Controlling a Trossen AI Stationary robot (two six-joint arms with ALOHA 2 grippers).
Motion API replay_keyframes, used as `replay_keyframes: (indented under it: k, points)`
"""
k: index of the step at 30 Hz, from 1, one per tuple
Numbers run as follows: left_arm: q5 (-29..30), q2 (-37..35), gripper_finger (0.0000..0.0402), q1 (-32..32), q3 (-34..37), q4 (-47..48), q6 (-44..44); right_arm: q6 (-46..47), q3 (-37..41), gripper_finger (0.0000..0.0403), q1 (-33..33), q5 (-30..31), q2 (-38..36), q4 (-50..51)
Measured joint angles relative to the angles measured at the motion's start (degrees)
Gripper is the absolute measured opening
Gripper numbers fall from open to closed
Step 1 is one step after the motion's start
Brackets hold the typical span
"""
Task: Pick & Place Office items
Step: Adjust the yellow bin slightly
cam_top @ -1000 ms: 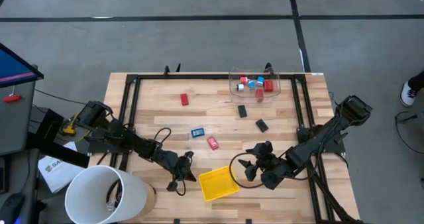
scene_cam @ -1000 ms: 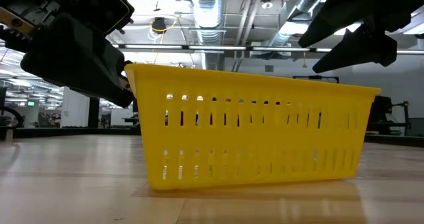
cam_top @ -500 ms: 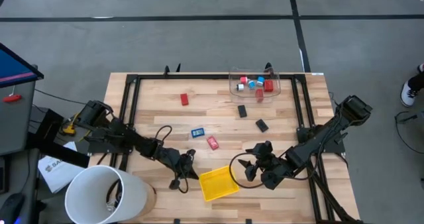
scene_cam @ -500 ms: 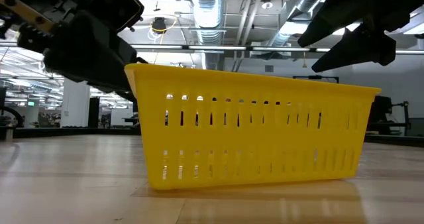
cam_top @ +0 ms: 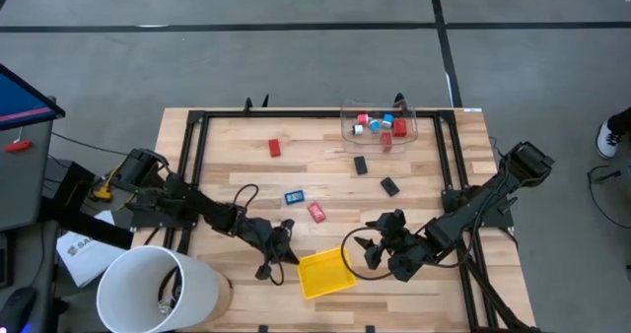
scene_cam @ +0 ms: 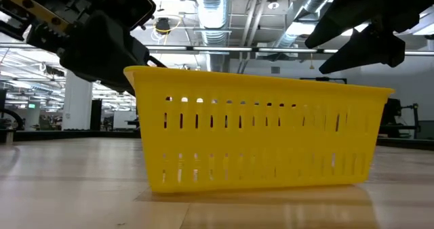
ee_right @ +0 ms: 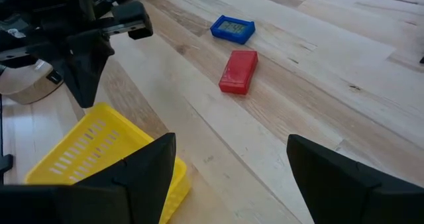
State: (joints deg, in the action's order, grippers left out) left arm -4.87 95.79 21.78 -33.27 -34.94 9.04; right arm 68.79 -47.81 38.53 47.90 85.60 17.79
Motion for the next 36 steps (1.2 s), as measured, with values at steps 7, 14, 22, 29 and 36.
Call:
replay_keyframes:
  k: [7,14,22,29,36]
  points:
    - [-0.61,0.00,0.0001,-1.17,-0.16,0.58,-1.01,0.17,0.00,0.0281,0.02,0.02,0.00,-0.08]
    - [-3.59,0.16,0.0001,-0.25,-0.16,0.14,-0.93,0.15,0.00,0.0281,-0.18,0.13,0.00,-0.09]
    - [-3.27,8.74,0.0001,-0.61,-3.36,0.30,-0.11,0.13,0.04,0.0281,-0.44,0.15,0.00,-0.40]
    - [-2.99,8.36,0.0001,-2.35,-5.72,2.49,-1.19,-0.03,0.04,0.0281,-0.29,0.15,0.01,-0.32]
    - [0.21,0.03,0.0001,-0.91,-5.42,8.65,-2.43,-0.23,0.04,0.0281,-0.21,-0.43,0.02,-0.38]
